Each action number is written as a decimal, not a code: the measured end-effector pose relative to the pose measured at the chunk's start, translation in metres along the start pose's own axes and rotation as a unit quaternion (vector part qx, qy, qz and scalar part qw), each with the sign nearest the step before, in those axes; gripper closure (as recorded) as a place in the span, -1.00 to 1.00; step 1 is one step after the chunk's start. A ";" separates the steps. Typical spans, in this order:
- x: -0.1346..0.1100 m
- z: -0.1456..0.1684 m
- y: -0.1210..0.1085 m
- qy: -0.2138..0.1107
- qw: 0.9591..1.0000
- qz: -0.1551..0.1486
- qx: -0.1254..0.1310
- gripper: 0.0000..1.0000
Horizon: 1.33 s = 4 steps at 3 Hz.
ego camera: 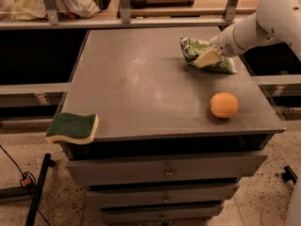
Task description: Move green jalapeno chip bag near sponge
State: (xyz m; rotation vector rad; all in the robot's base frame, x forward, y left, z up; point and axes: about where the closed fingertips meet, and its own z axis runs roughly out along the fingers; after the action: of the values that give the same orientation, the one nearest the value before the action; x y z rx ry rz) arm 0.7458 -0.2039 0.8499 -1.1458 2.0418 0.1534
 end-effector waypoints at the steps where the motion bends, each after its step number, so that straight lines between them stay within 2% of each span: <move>1: 0.004 0.002 0.004 -0.004 1.000 0.007 -0.019 0.31; 2: -0.010 -0.003 0.012 -0.020 0.998 0.014 -0.050 0.76; 3: -0.043 -0.017 0.033 -0.045 0.995 -0.003 -0.086 1.00; 4: -0.081 -0.033 0.071 -0.074 0.989 -0.038 -0.120 1.00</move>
Offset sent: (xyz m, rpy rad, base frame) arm -0.0169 0.0220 0.0339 0.1492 0.0967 0.1104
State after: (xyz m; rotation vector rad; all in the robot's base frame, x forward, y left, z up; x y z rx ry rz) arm 0.6964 -0.1224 0.9093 -1.3174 1.8818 0.4431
